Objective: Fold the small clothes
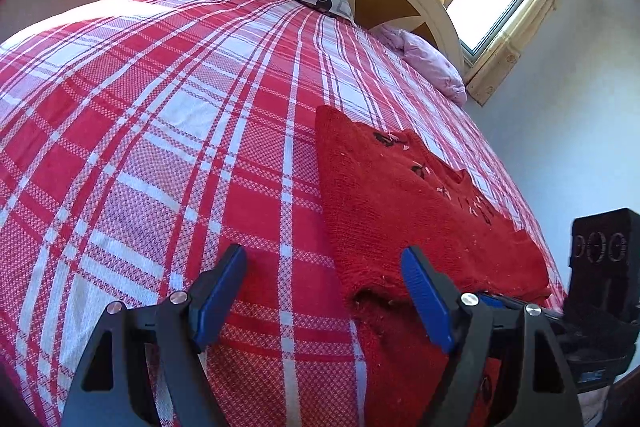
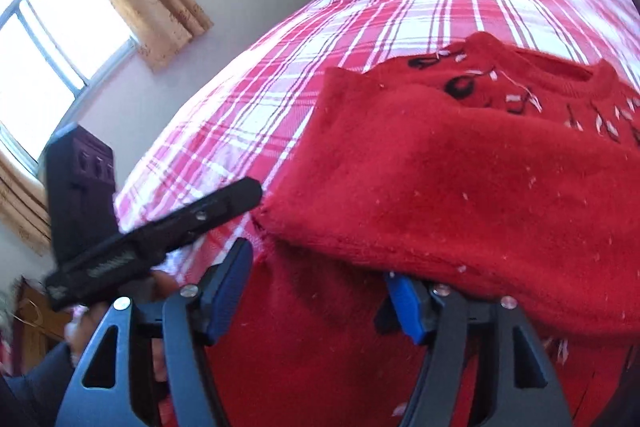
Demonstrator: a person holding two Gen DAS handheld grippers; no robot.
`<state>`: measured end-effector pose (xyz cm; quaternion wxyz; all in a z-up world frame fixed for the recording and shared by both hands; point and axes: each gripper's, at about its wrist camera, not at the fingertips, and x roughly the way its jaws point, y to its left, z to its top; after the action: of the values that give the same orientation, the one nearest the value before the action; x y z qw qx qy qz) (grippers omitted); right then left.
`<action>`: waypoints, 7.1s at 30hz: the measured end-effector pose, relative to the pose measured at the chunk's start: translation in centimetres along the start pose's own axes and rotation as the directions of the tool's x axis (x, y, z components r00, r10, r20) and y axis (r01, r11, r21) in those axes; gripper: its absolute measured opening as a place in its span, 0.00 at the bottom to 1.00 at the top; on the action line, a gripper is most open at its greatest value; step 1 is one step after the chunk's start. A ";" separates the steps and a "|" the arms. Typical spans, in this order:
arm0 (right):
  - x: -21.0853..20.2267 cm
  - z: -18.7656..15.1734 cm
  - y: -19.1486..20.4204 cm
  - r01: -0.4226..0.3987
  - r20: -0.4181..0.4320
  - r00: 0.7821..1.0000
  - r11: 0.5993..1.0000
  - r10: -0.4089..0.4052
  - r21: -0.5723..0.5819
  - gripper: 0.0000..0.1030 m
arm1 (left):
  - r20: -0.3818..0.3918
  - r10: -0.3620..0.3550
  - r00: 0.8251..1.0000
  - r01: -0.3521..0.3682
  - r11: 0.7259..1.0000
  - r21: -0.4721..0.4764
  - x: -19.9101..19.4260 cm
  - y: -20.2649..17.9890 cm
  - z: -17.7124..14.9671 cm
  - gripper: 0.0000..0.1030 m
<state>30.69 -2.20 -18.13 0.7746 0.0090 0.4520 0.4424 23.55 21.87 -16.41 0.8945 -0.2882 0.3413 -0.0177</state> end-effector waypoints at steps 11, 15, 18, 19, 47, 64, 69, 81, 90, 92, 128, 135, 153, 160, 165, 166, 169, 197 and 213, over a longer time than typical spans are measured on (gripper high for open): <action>-12.8 -5.8 -4.6 0.082 0.039 0.996 0.994 -0.085 0.076 0.69 | 0.128 0.069 0.989 -0.094 0.976 0.199 -2.0 -6.6 1.0 0.78; -15.1 -7.1 -6.4 0.065 0.106 0.991 0.982 -0.085 0.178 0.70 | 0.071 0.192 0.979 -0.205 0.896 0.395 2.2 -12.0 2.0 0.82; -16.0 -8.0 -7.1 0.033 0.138 0.988 0.974 -0.065 0.223 0.70 | 0.066 0.408 0.911 -0.381 0.769 0.514 7.0 -12.7 0.8 0.82; -16.0 -8.0 -7.1 0.032 0.140 0.988 0.973 -0.066 0.230 0.70 | 0.057 0.465 0.884 -0.423 0.739 0.524 8.3 -12.2 0.5 0.82; -26.2 -21.8 -10.0 0.238 0.085 0.955 0.904 -0.285 0.356 0.69 | -0.046 0.257 0.965 -0.216 0.885 0.411 -10.8 -9.7 -10.2 0.88; -26.7 -26.1 -7.8 0.249 0.093 0.949 0.898 -0.301 0.363 0.68 | -0.125 0.226 0.966 -0.159 0.901 0.404 -12.5 -9.0 -15.8 0.87; -26.8 -26.7 -7.4 0.247 0.095 0.949 0.898 -0.300 0.365 0.66 | -0.162 0.221 0.962 -0.139 0.903 0.406 -13.0 -8.4 -17.8 0.87; -27.4 -28.5 -7.1 0.218 0.096 0.957 0.897 -0.274 0.384 0.55 | -0.203 0.186 0.962 -0.093 0.914 0.396 -14.9 -7.9 -19.9 0.57; -27.0 -29.0 -6.6 0.217 0.082 0.961 0.904 -0.264 0.368 0.40 | -0.253 0.141 0.957 -0.043 0.933 0.357 -15.6 -7.8 -20.5 0.51; -27.0 -29.1 -6.8 0.218 0.082 0.960 0.901 -0.266 0.375 0.37 | -0.260 0.132 0.956 -0.034 0.935 0.352 -15.6 -7.9 -20.6 0.51; -32.0 -26.3 -5.9 -0.018 0.335 0.935 0.926 -0.118 0.376 0.11 | -0.162 -0.163 0.973 0.197 0.953 0.229 -17.9 -8.3 -14.8 0.06; -33.6 -21.4 -6.4 -0.026 0.398 0.909 0.939 -0.121 0.344 0.11 | -0.141 -0.196 0.970 0.221 0.955 0.196 -16.4 -8.2 -11.5 0.06; -32.9 -9.9 -9.7 -0.022 0.444 0.885 0.940 -0.140 0.340 0.11 | -0.071 -0.250 0.966 0.258 0.954 0.154 -12.6 -9.1 -1.4 0.06; -31.6 -5.4 -11.3 -0.004 0.435 0.887 0.938 -0.158 0.347 0.11 | -0.078 -0.254 0.964 0.262 0.957 0.127 -9.6 -9.6 2.2 0.06; -29.9 -2.6 -13.8 0.004 0.413 0.894 0.925 -0.173 0.379 0.11 | -0.107 -0.245 0.964 0.256 0.961 0.106 -6.2 -9.5 4.4 0.06; -29.5 -2.1 -14.4 0.008 0.406 0.896 0.923 -0.178 0.386 0.11 | -0.116 -0.243 0.963 0.255 0.962 0.098 -5.7 -9.3 4.7 0.06; -28.2 -0.4 -16.2 0.023 0.377 0.907 0.913 -0.190 0.406 0.11 | -0.143 -0.234 0.962 0.247 0.966 0.076 -3.6 -8.9 5.5 0.06; -18.8 6.6 -28.8 0.062 0.253 0.932 0.802 -0.259 0.594 0.49 | -0.253 -0.176 0.951 0.123 0.969 -0.214 8.1 -2.8 9.2 0.12; -18.7 3.3 -21.1 0.114 0.163 0.969 0.917 -0.189 0.383 0.49 | -0.231 -0.227 0.946 0.221 0.974 -0.050 3.4 -7.0 5.6 0.39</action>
<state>43.56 -26.79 -11.97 0.8316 0.1634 0.4481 0.2845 30.79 18.12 -11.37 0.8365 -0.3315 0.4101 -0.1492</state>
